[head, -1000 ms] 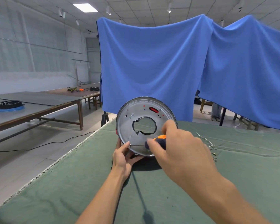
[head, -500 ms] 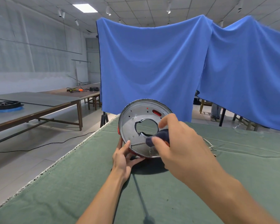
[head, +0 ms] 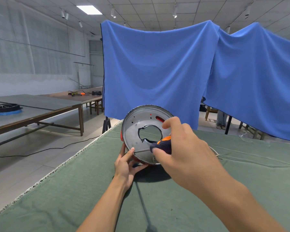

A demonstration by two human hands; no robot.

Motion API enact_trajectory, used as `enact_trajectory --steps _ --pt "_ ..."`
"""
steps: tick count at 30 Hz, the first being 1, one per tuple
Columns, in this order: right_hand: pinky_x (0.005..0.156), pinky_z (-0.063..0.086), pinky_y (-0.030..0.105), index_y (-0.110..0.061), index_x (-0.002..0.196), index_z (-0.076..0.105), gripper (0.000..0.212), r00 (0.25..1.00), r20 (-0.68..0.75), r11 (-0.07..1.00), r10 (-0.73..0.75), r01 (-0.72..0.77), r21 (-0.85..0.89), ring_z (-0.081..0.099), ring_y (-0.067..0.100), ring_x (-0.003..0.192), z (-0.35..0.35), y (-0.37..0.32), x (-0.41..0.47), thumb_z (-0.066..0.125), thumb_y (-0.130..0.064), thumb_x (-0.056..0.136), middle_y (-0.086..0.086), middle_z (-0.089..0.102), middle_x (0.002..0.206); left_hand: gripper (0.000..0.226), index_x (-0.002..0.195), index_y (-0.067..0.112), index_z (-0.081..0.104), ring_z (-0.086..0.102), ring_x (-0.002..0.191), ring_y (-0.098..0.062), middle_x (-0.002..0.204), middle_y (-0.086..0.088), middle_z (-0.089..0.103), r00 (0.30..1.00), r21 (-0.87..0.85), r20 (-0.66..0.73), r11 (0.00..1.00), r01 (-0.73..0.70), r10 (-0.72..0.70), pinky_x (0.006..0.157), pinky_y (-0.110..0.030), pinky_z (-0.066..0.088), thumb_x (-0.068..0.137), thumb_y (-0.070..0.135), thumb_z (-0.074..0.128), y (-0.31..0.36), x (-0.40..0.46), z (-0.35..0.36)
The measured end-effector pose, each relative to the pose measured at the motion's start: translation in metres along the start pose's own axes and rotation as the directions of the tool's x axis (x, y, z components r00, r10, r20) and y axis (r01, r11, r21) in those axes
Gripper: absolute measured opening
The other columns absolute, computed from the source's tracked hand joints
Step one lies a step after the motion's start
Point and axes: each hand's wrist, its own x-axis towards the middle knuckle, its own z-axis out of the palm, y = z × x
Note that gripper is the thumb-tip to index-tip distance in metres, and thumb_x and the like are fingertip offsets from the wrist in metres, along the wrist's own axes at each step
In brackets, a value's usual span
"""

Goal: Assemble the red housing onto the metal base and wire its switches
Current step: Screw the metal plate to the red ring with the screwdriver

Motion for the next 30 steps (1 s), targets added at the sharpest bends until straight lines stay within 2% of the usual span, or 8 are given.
enact_trajectory --steps 5,9,12,14,19,22,26,30 --pt "0.063 0.033 0.033 -0.024 0.097 0.033 0.031 0.998 -0.053 0.996 -0.018 0.013 -0.089 0.051 0.026 0.081 0.0022 0.0007 -0.001 0.037 -0.055 0.093 -0.003 0.047 0.083 0.04 0.131 0.028 0.054 0.066 0.096 -0.028 0.118 -0.016 0.066 1.0 0.02 -0.022 1.0 -0.008 0.009 0.066 -0.047 0.056 0.092 0.022 0.056 -0.0017 -0.0017 0.001" --pt "0.072 0.042 0.037 -0.038 0.112 0.019 0.04 0.998 0.053 0.998 -0.025 0.022 0.057 0.055 0.027 0.092 0.0009 0.0015 -0.0027 0.05 -0.039 0.086 -0.007 0.053 0.103 0.037 0.131 0.027 0.054 0.064 0.092 -0.026 0.115 -0.014 0.065 0.998 0.002 -0.057 1.0 -0.022 0.022 0.056 -0.041 0.055 0.094 0.026 0.054 -0.0015 -0.0028 0.0053" --pt "0.07 0.043 0.036 -0.03 0.105 0.029 0.025 0.997 -0.065 0.999 -0.041 0.04 -0.005 0.058 0.028 0.096 0.0058 0.0015 -0.0015 0.041 -0.048 0.093 -0.006 0.059 0.1 0.037 0.132 0.026 0.054 0.063 0.096 -0.03 0.117 -0.016 0.065 0.999 0.036 -0.048 0.999 -0.018 0.019 0.062 -0.047 0.057 0.095 0.027 0.052 -0.0014 -0.0038 0.0055" --pt "0.063 0.038 0.034 -0.026 0.1 0.032 0.031 0.993 -0.116 0.998 -0.013 0.006 -0.066 0.059 0.028 0.089 0.0062 0.0046 0.0005 0.034 -0.057 0.093 -0.005 0.056 0.087 0.037 0.132 0.026 0.053 0.061 0.107 -0.036 0.122 -0.019 0.063 0.998 0.038 -0.057 0.999 -0.009 0.011 0.069 -0.053 0.057 0.095 0.027 0.052 -0.0008 -0.0041 0.0046" --pt "0.067 0.042 0.035 -0.037 0.107 0.025 0.029 0.999 -0.017 0.997 -0.029 0.031 0.066 0.059 0.025 0.084 0.0044 0.0062 -0.0022 0.048 -0.043 0.09 -0.007 0.052 0.099 0.039 0.133 0.027 0.052 0.059 0.111 -0.036 0.125 -0.019 0.061 0.998 0.026 -0.064 1.0 0.002 0.0 0.068 -0.052 0.057 0.094 0.024 0.052 0.0016 -0.0042 0.0042" --pt "0.064 0.036 0.033 -0.028 0.1 0.031 0.029 0.996 -0.084 1.0 0.001 0.001 0.019 0.056 0.027 0.086 0.0067 0.0057 0.0007 0.042 -0.054 0.092 -0.005 0.053 0.089 0.039 0.133 0.028 0.053 0.06 0.11 -0.036 0.124 -0.019 0.062 0.998 0.007 -0.066 1.0 0.006 -0.006 0.075 -0.059 0.055 0.094 0.022 0.052 0.0014 -0.0043 0.0037" --pt "0.071 0.043 0.035 -0.038 0.114 0.021 0.039 1.0 -0.009 0.994 -0.001 0.002 0.105 0.058 0.025 0.093 0.0071 0.006 0.0008 0.05 -0.044 0.087 -0.01 0.058 0.102 0.039 0.132 0.029 0.053 0.063 0.103 -0.031 0.125 -0.019 0.061 0.998 -0.019 -0.067 1.0 -0.001 -0.001 0.066 -0.051 0.057 0.094 0.02 0.052 0.0026 -0.0052 0.0034" --pt "0.063 0.036 0.034 -0.027 0.107 0.031 0.032 0.995 -0.102 0.999 0.015 -0.018 -0.027 0.058 0.029 0.089 0.0092 0.0056 0.0013 0.038 -0.054 0.093 -0.008 0.043 0.073 0.039 0.132 0.03 0.053 0.06 0.111 -0.036 0.124 -0.019 0.062 0.997 -0.018 -0.069 1.0 0.012 -0.013 0.074 -0.058 0.055 0.094 0.02 0.053 0.0016 -0.0042 0.0024"
